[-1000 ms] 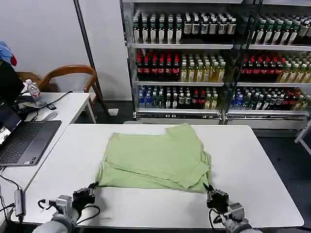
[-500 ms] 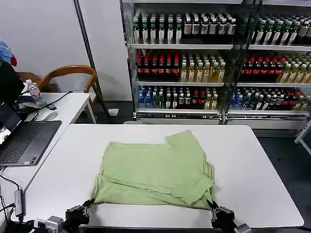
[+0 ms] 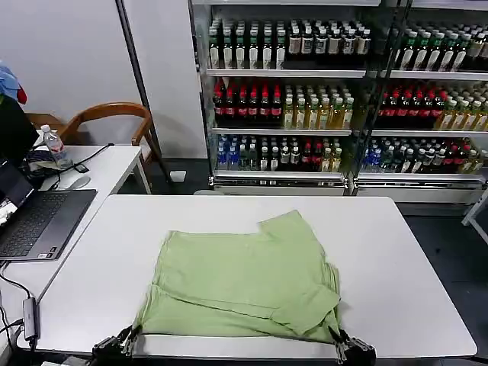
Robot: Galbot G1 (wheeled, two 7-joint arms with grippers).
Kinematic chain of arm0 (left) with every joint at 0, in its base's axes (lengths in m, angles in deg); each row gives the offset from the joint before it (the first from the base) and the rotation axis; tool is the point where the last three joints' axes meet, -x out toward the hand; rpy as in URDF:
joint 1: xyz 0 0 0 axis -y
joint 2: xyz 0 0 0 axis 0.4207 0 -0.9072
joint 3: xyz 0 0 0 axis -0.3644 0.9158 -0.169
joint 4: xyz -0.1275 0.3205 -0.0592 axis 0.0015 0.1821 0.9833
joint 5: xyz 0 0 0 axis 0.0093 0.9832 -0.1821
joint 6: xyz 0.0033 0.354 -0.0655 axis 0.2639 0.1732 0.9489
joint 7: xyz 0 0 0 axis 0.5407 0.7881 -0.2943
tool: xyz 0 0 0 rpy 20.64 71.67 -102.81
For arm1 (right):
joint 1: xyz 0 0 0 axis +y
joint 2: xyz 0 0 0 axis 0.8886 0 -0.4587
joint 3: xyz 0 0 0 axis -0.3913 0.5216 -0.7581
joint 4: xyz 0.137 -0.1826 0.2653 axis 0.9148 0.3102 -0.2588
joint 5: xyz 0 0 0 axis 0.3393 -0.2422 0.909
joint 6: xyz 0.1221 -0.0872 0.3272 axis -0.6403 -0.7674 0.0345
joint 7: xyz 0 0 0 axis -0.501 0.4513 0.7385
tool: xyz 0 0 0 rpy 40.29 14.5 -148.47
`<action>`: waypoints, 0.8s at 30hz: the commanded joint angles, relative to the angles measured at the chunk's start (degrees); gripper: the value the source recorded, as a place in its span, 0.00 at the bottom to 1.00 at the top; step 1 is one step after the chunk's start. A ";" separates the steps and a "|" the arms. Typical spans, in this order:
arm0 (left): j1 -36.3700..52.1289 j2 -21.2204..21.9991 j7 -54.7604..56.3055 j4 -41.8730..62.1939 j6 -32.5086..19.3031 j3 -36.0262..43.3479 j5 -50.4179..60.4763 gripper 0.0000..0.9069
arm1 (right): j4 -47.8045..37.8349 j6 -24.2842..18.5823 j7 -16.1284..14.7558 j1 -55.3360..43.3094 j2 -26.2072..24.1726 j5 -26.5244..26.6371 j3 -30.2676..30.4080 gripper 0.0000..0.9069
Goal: Fold and organize the clothes.
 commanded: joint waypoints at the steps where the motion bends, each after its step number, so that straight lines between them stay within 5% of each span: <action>1: -2.64 -0.13 2.32 -5.14 -0.21 -1.15 0.61 1.00 | 5.05 0.61 -0.72 -0.17 -1.30 5.53 -7.04 1.00; 5: -2.36 -0.78 3.57 -7.85 -0.22 -2.78 0.48 1.00 | 4.40 2.02 -0.40 -7.45 -2.37 8.42 -6.47 1.00; 10: 7.90 -1.13 2.21 -2.95 -2.74 -1.22 -0.70 1.00 | -5.69 9.86 3.09 -29.99 -1.39 13.05 4.12 1.00; 17: 24.79 -2.64 -0.40 8.18 -1.61 4.65 -5.85 1.00 | -20.57 10.28 6.18 -49.86 2.01 16.56 15.40 1.00; 24: 34.74 -4.44 -1.86 16.60 -0.75 8.18 -7.83 1.00 | -31.96 11.82 5.10 -62.65 6.88 19.53 20.37 1.00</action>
